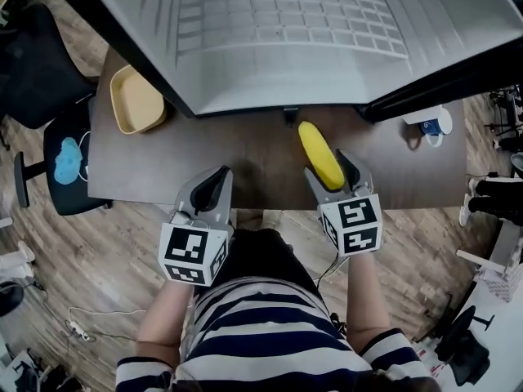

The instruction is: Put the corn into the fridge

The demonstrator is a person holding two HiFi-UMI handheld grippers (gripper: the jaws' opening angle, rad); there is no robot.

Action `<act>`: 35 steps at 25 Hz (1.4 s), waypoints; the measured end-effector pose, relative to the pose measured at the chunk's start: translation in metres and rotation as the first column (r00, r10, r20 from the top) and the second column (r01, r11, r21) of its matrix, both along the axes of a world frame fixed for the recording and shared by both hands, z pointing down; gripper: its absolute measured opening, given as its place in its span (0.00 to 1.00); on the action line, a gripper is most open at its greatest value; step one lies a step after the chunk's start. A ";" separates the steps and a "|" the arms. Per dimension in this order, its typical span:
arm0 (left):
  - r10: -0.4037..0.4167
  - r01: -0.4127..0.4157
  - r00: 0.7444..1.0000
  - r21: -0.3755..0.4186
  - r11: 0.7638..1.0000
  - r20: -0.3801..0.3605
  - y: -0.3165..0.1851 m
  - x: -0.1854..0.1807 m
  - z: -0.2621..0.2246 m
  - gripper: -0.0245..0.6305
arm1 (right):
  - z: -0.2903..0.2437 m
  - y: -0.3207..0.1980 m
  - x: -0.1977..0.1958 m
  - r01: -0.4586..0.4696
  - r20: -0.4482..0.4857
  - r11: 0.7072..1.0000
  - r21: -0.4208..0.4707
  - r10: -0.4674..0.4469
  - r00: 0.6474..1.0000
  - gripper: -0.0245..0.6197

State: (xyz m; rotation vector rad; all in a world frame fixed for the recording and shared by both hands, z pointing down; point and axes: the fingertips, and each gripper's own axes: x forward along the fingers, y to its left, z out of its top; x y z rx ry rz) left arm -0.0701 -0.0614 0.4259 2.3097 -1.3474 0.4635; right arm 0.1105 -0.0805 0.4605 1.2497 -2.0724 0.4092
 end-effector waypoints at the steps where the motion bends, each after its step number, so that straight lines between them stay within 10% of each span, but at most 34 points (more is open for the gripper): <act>1: -0.008 0.008 1.000 -0.005 1.000 -0.001 -0.001 0.002 0.003 0.04 | 0.004 -0.002 0.002 0.007 -0.005 1.000 -0.012 -0.007 1.000 0.46; 35: -0.094 0.094 0.995 -0.039 0.995 -0.020 -0.015 0.021 0.035 0.04 | 0.053 -0.007 0.008 0.063 -0.016 0.984 -0.167 -0.067 0.998 0.44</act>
